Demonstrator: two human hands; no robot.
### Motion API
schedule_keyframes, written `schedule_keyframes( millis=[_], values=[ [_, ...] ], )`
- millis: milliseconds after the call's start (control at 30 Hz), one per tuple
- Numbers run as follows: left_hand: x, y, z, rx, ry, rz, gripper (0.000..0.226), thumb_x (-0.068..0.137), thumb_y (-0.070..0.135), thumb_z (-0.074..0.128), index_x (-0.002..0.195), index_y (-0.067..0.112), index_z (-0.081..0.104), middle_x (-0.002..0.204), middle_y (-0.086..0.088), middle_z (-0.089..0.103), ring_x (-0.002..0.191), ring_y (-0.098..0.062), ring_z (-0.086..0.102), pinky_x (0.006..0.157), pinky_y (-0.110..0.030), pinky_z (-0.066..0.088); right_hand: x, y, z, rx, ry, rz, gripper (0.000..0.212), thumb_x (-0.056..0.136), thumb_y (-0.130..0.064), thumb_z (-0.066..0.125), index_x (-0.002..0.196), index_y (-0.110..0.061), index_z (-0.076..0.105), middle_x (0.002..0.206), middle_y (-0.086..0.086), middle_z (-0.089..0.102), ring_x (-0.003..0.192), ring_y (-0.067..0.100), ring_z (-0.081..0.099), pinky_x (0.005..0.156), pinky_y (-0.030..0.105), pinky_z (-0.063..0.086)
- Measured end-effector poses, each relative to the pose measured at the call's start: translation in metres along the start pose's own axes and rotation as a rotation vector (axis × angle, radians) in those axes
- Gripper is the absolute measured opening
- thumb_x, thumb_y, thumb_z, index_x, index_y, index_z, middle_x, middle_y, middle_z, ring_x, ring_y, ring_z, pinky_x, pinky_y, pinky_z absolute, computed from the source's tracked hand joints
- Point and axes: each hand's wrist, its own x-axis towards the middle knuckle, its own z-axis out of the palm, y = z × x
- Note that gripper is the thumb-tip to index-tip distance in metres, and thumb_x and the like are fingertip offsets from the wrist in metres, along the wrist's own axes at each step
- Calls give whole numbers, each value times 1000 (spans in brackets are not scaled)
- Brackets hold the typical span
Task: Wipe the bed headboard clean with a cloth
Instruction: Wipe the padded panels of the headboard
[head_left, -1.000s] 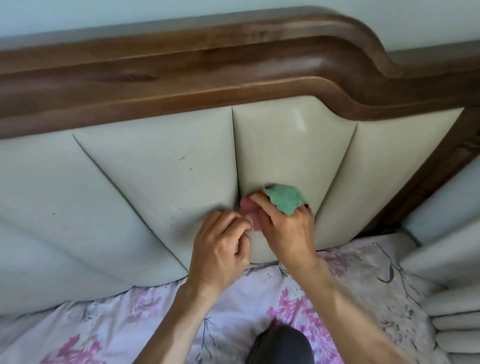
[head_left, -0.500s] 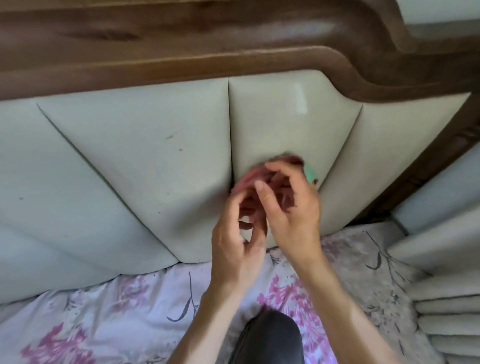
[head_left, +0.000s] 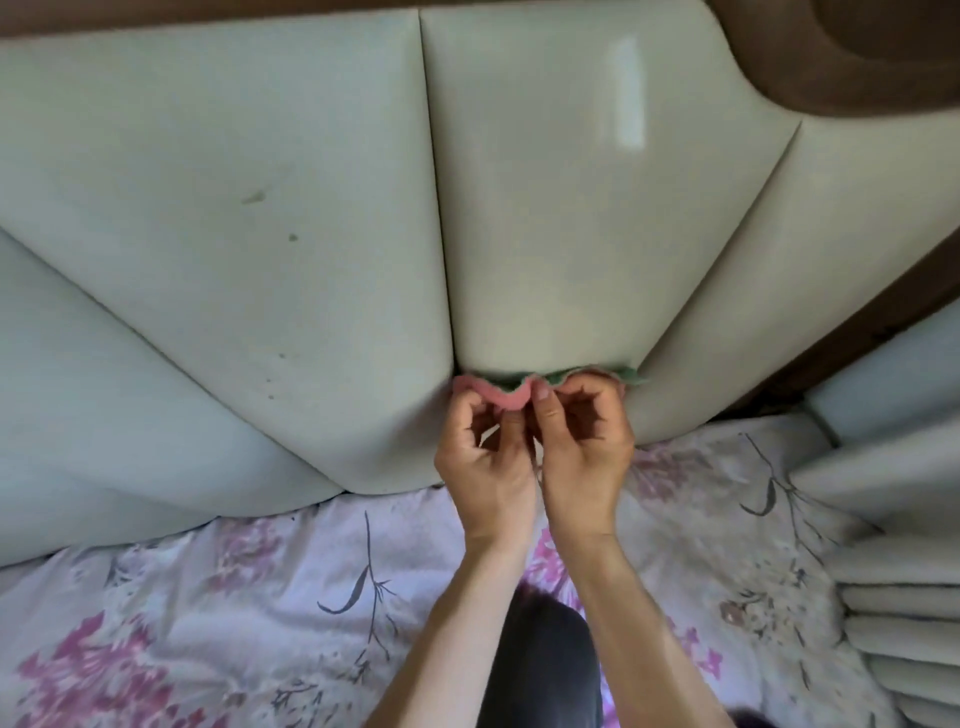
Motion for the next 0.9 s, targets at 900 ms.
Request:
schedule_keyframes(
  millis=[900],
  values=[
    [3,28,10,-238,263,-173,18,89,-8,60,92,9,64,74,-1,67,64,-14,59,54,-28,49,-3,-45,22,619,118,526,32,81,11,65,70,-19,69,75,5,65,71,17,62,68,26,55]
  ],
)
